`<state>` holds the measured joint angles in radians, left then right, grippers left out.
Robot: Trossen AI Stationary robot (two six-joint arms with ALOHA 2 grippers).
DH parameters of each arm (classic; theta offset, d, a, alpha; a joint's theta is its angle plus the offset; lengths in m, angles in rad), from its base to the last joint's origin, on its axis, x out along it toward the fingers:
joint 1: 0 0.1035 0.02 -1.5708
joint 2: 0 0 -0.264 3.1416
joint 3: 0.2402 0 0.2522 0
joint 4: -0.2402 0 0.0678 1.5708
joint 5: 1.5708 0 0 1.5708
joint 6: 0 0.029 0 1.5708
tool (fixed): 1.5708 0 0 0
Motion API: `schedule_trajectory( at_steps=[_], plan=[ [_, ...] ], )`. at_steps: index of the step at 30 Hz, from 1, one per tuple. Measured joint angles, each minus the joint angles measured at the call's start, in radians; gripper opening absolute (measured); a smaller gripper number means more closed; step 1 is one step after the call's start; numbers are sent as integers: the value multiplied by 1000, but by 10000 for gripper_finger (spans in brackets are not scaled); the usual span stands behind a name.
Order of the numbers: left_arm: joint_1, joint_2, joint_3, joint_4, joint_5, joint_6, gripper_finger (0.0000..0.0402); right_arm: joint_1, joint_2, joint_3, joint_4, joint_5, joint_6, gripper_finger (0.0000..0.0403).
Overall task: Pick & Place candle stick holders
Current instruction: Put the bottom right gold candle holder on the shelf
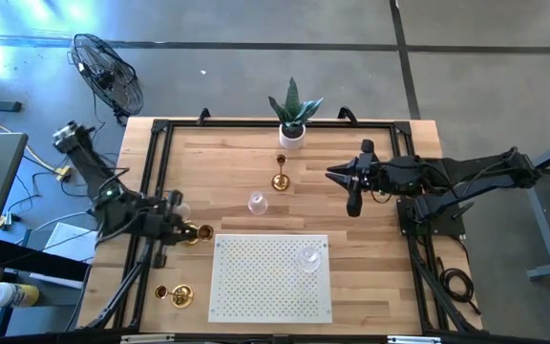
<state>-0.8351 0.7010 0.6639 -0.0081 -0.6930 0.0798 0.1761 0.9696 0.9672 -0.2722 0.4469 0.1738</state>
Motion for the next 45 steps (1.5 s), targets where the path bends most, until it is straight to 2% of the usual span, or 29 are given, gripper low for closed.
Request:
schedule_trajectory(
  at_steps=[5,10,14,21,26,29,38,45],
  plan=[
    [220,-4,-34,151,334,78,4,6,1,0,0,0,-18,57],
    [391,41,-87,285,547,73,4,30,1,0,-2,19,-34,58],
    [455,100,-154,491,706,72,4,53,1,0,-2,20,-43,57],
    [455,231,-224,730,739,72,4,95,1,0,0,48,-37,59],
    [456,312,-228,768,716,38,4,123,1,0,0,119,-36,56],
    [455,361,-226,849,717,-7,4,134,1,0,0,131,-35,56],
    [455,471,-227,932,729,-62,4,135,1,0,-2,131,-47,55],
    [455,495,-227,940,728,-70,4,135,1,0,-22,146,-60,59]
  ],
)
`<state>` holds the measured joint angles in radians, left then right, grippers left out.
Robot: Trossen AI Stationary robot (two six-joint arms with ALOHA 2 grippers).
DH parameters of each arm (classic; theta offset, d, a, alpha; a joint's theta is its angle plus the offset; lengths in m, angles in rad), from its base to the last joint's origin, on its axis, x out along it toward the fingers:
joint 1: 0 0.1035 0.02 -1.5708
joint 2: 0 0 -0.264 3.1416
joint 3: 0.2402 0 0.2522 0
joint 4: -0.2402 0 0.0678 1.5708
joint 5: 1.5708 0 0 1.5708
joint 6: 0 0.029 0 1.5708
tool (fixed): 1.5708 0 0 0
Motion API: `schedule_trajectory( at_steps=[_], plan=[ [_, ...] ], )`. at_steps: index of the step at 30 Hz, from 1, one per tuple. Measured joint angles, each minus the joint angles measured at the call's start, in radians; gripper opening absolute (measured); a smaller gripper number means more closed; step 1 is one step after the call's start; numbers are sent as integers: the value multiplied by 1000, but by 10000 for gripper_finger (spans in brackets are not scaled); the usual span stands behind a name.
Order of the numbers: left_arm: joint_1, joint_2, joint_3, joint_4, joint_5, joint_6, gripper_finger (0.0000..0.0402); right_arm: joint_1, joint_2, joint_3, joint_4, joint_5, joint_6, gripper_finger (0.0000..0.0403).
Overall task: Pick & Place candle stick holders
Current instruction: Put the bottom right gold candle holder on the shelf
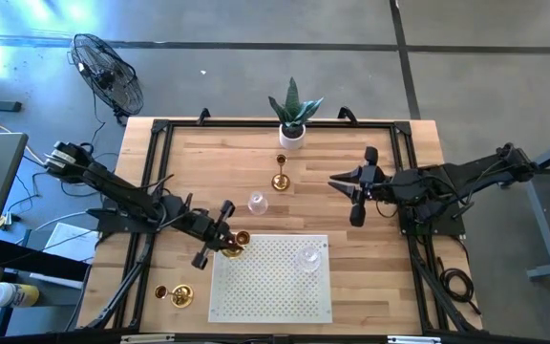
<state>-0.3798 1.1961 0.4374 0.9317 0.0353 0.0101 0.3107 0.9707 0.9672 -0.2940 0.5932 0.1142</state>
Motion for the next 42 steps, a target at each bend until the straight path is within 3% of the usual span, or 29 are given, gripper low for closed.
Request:
schedule_trajectory(
  at_steps=[8,17,23,28,30,42],
  plan=[
    [0,-10,1,74,1,-21,4,0,0,0,-2,4,-1,56],
    [-39,-10,8,180,91,-81,4,0,0,0,-5,5,-2,55],
    [-149,-2,68,64,143,8,4,0,0,0,-15,6,0,59],
    [-226,25,147,-99,34,45,4,0,0,0,-16,19,8,58],
    [-240,47,161,-101,35,65,4,0,0,0,-16,19,11,56],
    [-242,215,163,102,208,46,4,0,0,0,-16,33,16,58]
  ],
)
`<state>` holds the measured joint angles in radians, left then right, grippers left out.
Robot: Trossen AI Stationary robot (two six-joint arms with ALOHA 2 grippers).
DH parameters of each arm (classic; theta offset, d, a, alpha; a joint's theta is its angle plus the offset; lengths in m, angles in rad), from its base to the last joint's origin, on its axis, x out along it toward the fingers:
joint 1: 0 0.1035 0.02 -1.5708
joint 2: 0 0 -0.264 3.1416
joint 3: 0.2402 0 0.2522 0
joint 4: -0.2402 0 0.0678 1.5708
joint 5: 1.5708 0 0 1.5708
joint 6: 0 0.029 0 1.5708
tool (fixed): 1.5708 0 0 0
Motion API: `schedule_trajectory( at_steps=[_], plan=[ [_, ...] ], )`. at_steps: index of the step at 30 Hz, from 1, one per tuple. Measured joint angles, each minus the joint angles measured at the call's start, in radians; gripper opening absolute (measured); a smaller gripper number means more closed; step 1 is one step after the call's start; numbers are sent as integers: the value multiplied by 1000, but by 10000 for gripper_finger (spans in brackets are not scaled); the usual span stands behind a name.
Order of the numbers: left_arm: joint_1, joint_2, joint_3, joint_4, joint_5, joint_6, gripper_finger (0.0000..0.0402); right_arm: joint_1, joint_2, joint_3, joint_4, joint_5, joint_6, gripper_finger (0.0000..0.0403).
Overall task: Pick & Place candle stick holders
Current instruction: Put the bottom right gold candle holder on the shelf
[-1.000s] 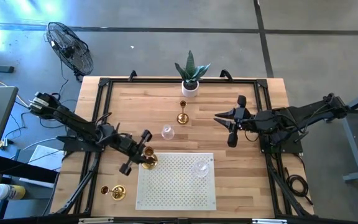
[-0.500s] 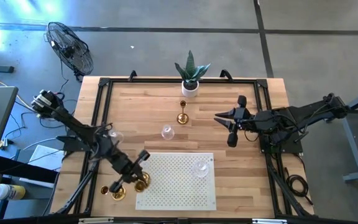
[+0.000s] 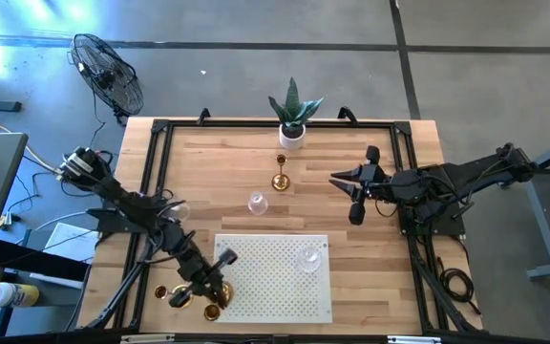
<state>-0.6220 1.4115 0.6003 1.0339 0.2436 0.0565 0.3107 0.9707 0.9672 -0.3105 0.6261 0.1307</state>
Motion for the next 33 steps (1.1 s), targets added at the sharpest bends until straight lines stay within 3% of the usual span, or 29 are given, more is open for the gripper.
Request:
schedule_trajectory(
  at_steps=[10,16,26,33],
  plan=[
    [23,151,0,260,92,-68,4,0,0,0,0,-24,0,59],
    [87,258,24,423,191,-210,4,0,0,0,0,-29,-3,58],
    [111,289,78,399,370,-283,4,0,0,0,-7,-28,-19,55],
    [112,289,80,383,369,-290,4,0,0,0,-7,-28,-19,57]
  ],
)
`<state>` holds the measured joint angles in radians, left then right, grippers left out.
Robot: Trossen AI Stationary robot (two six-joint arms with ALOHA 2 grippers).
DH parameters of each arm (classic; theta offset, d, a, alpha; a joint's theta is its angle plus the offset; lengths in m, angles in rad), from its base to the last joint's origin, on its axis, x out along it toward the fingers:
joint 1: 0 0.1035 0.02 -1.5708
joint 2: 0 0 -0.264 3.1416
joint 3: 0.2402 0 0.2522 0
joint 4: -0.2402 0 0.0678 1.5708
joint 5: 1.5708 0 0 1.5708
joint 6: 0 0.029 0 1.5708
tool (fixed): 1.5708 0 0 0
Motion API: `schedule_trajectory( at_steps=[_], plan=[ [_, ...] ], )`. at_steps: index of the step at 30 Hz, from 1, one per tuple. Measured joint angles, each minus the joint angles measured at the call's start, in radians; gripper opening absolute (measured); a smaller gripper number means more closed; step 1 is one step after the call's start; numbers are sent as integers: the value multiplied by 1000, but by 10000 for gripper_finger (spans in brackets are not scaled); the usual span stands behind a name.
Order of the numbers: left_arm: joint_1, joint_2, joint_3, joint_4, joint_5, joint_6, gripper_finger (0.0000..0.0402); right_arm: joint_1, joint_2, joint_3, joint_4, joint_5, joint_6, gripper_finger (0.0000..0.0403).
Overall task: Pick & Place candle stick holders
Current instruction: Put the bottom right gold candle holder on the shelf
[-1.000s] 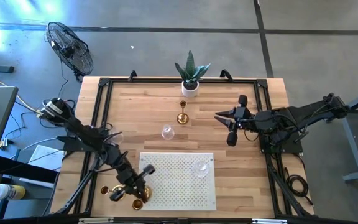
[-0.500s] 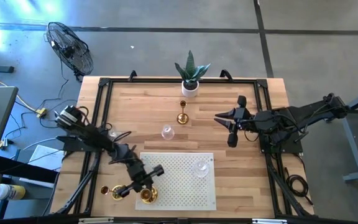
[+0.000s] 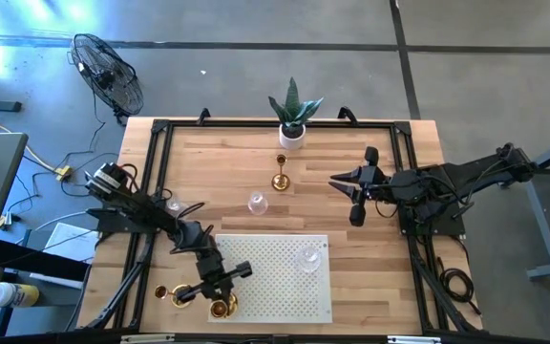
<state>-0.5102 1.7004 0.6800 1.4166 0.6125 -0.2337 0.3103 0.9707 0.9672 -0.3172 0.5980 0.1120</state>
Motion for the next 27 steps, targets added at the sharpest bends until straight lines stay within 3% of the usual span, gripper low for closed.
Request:
schedule_trajectory(
  at_steps=[19,27],
  plan=[
    [14,0,0,-6,-3,-24,4,0,0,0,0,1,3,59],
    [28,0,0,-10,-4,-34,23,0,0,0,0,0,3,56]
  ],
)
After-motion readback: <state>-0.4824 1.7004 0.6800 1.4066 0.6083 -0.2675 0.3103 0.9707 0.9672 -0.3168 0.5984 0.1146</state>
